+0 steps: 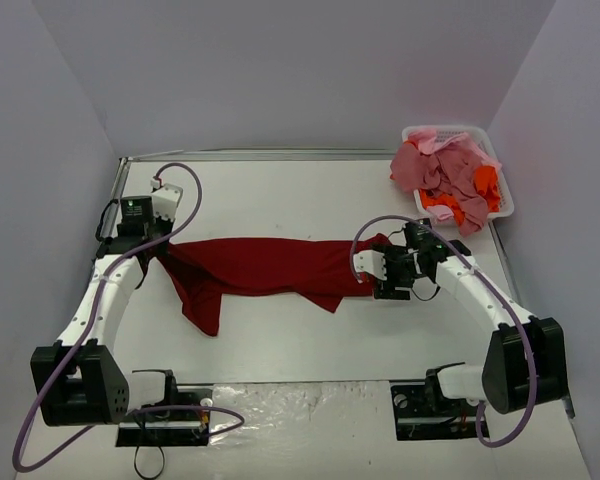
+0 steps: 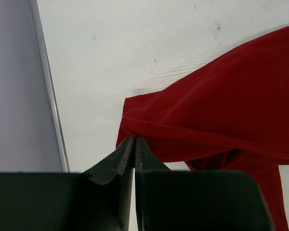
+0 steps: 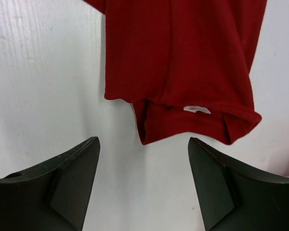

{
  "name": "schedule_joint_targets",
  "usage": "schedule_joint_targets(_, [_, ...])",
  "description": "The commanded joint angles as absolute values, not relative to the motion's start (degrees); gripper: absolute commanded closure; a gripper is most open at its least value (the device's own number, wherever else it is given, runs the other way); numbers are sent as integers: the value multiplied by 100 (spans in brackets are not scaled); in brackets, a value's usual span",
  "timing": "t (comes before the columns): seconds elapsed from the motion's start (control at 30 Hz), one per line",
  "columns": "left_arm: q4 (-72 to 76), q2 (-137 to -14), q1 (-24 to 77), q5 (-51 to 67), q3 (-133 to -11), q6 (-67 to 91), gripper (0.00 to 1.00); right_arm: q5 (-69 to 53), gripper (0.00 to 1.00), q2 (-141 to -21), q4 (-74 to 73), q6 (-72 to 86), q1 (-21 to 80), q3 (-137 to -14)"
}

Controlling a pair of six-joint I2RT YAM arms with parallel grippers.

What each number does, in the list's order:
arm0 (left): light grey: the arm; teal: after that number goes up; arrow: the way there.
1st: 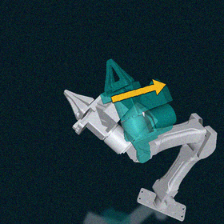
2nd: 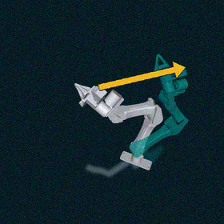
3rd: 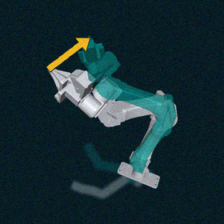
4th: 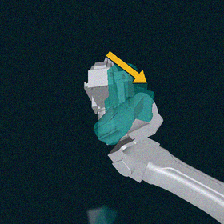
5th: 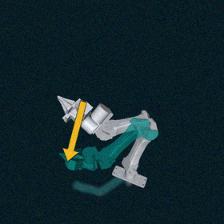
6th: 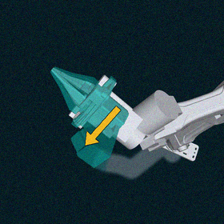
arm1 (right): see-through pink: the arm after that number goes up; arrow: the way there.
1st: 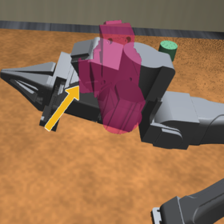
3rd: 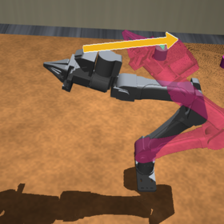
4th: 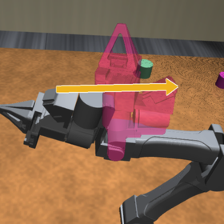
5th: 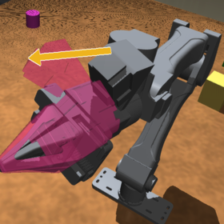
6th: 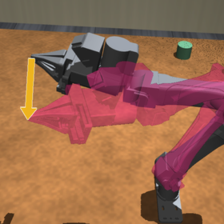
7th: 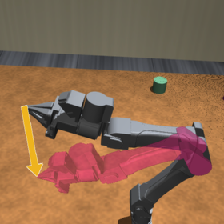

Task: Fold and stack the t-shirts
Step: Flatten out the tshirt

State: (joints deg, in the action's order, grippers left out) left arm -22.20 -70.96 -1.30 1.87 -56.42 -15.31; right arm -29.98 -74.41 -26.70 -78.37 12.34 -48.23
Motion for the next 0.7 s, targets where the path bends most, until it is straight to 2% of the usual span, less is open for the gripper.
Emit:
schedule_joint_targets(0.0, [-2039,-6873,-158,70,-5608,-1450,98,-3287,30,-7444,-1953,-8630,1187,-4519])
schedule_joint_targets(0.67, [-1978,-6961,-167,149,-5502,-1485,98,-3551,30,-7866,-1266,-8543,1151,-4219])
